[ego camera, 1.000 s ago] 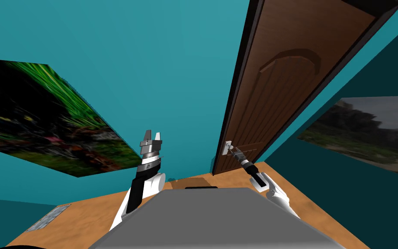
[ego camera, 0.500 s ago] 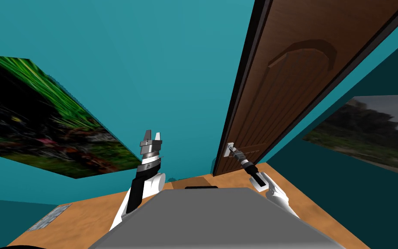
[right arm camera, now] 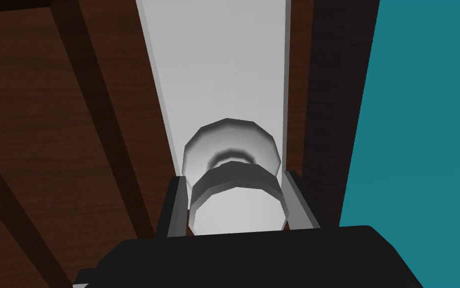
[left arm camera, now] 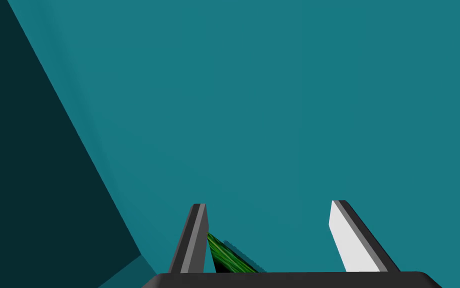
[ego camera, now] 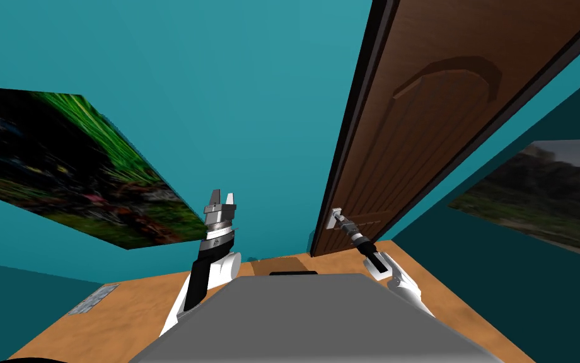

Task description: Pull the door open

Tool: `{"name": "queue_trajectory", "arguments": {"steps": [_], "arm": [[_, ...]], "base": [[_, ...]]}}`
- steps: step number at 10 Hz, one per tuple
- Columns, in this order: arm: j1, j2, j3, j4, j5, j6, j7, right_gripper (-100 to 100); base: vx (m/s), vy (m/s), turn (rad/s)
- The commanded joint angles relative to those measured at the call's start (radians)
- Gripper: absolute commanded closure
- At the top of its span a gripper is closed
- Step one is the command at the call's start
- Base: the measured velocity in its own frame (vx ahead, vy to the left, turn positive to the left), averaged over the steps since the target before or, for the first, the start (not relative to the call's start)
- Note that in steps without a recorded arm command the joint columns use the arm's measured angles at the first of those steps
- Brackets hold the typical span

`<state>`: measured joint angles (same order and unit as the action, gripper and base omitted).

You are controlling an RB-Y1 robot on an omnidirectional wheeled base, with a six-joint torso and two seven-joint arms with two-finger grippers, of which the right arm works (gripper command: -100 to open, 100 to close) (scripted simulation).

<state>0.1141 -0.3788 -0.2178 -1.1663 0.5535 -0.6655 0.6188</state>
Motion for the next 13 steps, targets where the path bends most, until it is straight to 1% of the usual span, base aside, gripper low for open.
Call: {"name": "queue_trajectory", "arguments": {"steps": [1, 3, 6, 10, 13], "arm": [[-0.006, 0.002, -0.002, -0.003, -0.032, 0.001, -0.029, 100], [-0.006, 0.005, -0.002, -0.005, -0.066, 0.006, -0.058, 100], [-0.007, 0.010, -0.002, -0.009, -0.128, 0.014, -0.112, 100], [-0.008, 0.018, -0.002, -0.015, -0.231, 0.027, -0.200, 100], [-0.009, 0.025, -0.002, -0.021, -0.318, 0.039, -0.277, 100]], "base": [[-0.076, -0.122, 0.218], [-0.059, -0.065, 0.128], [-0.064, -0.072, 0.159], [-0.080, -0.077, 0.178], [-0.095, -0.090, 0.177]]}}
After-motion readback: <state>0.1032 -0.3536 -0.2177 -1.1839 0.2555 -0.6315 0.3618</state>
